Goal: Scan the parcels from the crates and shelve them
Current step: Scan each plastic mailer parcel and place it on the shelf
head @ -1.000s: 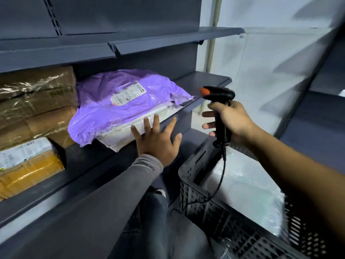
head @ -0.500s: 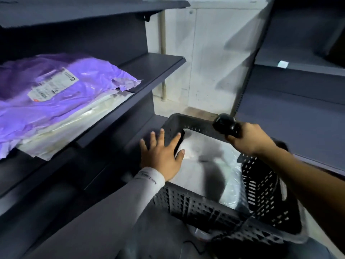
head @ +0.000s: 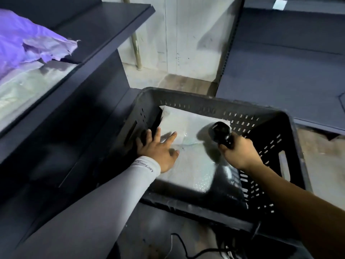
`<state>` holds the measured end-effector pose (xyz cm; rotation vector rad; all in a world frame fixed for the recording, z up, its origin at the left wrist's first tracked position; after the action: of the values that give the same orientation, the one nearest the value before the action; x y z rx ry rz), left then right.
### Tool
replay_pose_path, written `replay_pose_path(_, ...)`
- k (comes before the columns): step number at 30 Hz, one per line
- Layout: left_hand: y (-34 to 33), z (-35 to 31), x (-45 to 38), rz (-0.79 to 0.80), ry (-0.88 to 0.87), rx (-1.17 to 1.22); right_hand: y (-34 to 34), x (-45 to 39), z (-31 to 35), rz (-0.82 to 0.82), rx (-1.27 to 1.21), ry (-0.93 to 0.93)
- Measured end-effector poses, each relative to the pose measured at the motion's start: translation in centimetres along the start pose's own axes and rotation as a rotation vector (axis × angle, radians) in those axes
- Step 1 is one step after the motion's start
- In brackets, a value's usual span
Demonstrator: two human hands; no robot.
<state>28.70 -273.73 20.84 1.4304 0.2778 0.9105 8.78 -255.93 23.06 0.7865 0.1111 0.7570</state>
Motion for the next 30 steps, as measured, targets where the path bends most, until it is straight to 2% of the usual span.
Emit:
replay_pose_path(4, -2.0, -0.8, -1.6, 0.127, -0.035, 0.015, -1.6, 0.3, -1.9, -0.018, -0.131, -0.074)
replay_pose_path(8, -4.4, -1.1, -2.0, 0.266, -0.046, 0.141, -2.7, 0.1, -1.7, 0.009, -0.184, -0.061)
replay_pose_path(12, -4.6, -1.9, -1.7, 0.283, -0.076, 0.177, -4.2, 0.4, -2.4, 0.088, -0.153, -0.048)
replay_pose_path(17, -5.0, -2.3, -1.3, 0.305, -0.109, 0.228, -4.4, 0.5, -2.3, 0.041, -0.218, -0.031)
replay_pose_path(24, -5.2, -3.2, -0.8, 0.294, -0.145, 0.097, -5.9, 0.6, -3.1, 0.046, -0.218, -0.164)
replay_pose_path(30, -5.6, -3.5, -1.3, 0.296, -0.143, 0.143, -6.3, -0.2, -4.3, 0.091, -0.529, -0.258)
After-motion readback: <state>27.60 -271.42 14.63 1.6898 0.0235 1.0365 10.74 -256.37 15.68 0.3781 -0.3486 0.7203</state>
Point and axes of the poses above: each hand's wrist, its own x-axis away from the middle knuckle, its own y-axis out of the back of the hand, z = x × y, the point moved 8 cm from there along -x, towards the middle knuckle, and after that the axes turned 15 degrees about -x, right-handed, at the moved point
